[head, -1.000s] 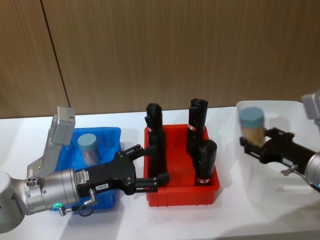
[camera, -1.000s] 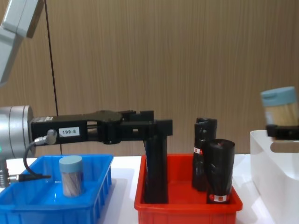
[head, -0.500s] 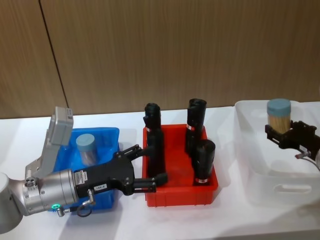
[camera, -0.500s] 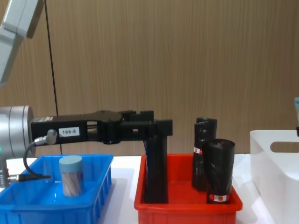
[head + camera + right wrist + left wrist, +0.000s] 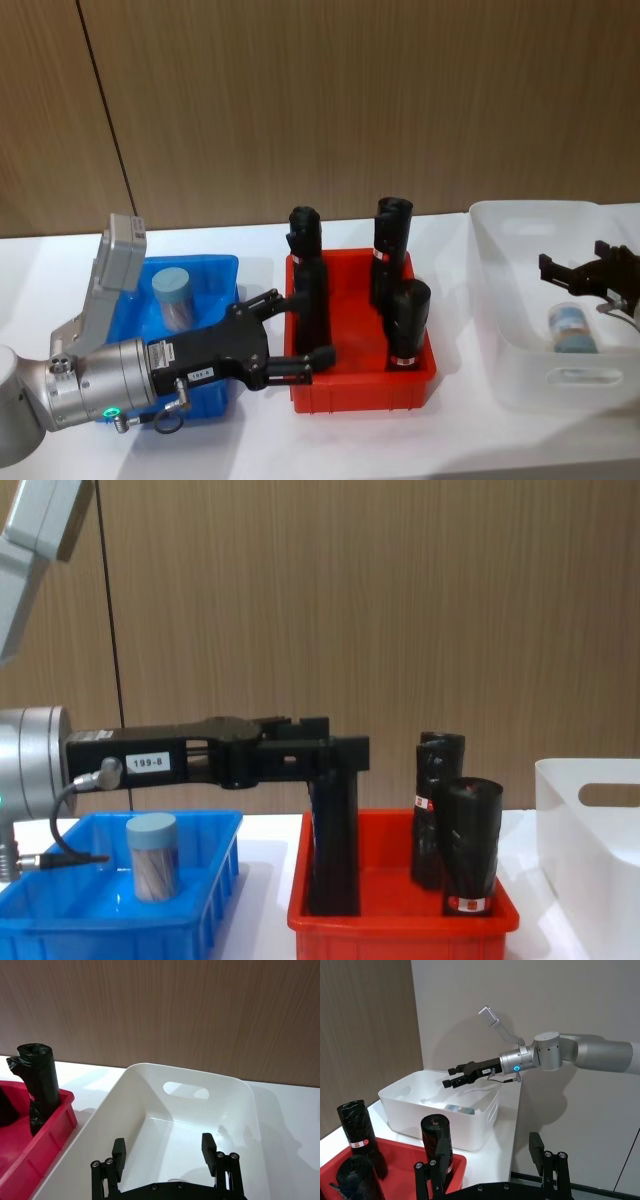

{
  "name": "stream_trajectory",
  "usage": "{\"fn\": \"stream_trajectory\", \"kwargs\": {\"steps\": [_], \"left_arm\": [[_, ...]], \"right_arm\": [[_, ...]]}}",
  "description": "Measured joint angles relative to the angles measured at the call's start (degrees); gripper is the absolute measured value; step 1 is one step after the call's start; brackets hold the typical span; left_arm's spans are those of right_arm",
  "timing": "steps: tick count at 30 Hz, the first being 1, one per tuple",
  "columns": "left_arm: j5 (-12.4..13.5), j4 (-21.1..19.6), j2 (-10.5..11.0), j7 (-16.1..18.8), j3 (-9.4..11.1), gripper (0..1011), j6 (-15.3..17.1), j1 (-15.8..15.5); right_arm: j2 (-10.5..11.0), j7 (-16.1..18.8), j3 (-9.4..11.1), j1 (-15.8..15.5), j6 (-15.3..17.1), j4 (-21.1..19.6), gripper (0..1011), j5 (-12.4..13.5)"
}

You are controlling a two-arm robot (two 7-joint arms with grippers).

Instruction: Pick the cotton swabs from the blue box and place them into the white box.

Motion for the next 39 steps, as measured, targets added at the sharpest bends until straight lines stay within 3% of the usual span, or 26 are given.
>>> {"fn": "stream_trajectory", "kwargs": {"steps": [3, 13, 39], "left_arm": [[0.00, 0.00, 0.00, 0.00, 0.00, 1004, 0.00, 0.00], [0.28, -0.27, -0.03, 1.18, 0.13, 1004, -0.07, 0.22], [5.92, -5.60, -0.73, 19.73, 2.22, 1004, -1.29, 3.86]], "right_arm": [[-0.09, -0.04, -0.02, 0.21, -0.18, 0.42, 1002, -0.11], [-0.23, -0.29, -0.10, -0.47, -0.64, -0.40, 1001, -0.27], [-2.52, -3.92, -1.41, -14.11, -8.19, -16.91, 1002, -2.42]]}}
